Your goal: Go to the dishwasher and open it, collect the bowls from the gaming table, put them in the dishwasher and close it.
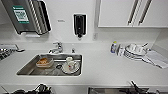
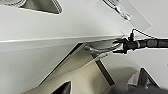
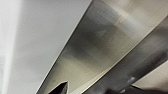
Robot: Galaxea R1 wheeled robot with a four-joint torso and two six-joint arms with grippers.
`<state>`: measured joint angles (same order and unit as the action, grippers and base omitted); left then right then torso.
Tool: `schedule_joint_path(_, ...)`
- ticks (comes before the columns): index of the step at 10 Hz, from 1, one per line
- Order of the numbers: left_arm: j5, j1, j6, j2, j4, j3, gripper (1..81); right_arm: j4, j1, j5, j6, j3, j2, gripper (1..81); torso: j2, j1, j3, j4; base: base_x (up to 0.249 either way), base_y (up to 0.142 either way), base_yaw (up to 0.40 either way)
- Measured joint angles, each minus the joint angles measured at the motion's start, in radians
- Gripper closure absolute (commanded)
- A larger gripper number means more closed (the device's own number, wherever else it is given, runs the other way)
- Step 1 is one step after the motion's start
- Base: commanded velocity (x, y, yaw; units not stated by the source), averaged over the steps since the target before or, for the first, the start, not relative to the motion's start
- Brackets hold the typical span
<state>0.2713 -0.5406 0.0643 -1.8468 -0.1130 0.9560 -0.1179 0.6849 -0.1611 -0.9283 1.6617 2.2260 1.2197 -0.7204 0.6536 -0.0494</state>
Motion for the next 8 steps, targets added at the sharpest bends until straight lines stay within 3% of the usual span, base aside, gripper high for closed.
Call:
schedule_joint_path(4,0.001,-0.001,-0.001,0.015,0.0,0.0,1.0,-0.013,0.049,0.012,-0.001,0.126,0.086,1.0,0.0,0.0,0.0,0.0,0.0,0.0,0.0)
schedule_joint_path(8,0.0,-0.014,-0.008,0.011,0.0,0.0,1.0,-0.018,0.074,0.072,0.004,0.146,0.092,1.0,0.0,0.0,0.0,0.0,0.0,0.0,0.0)
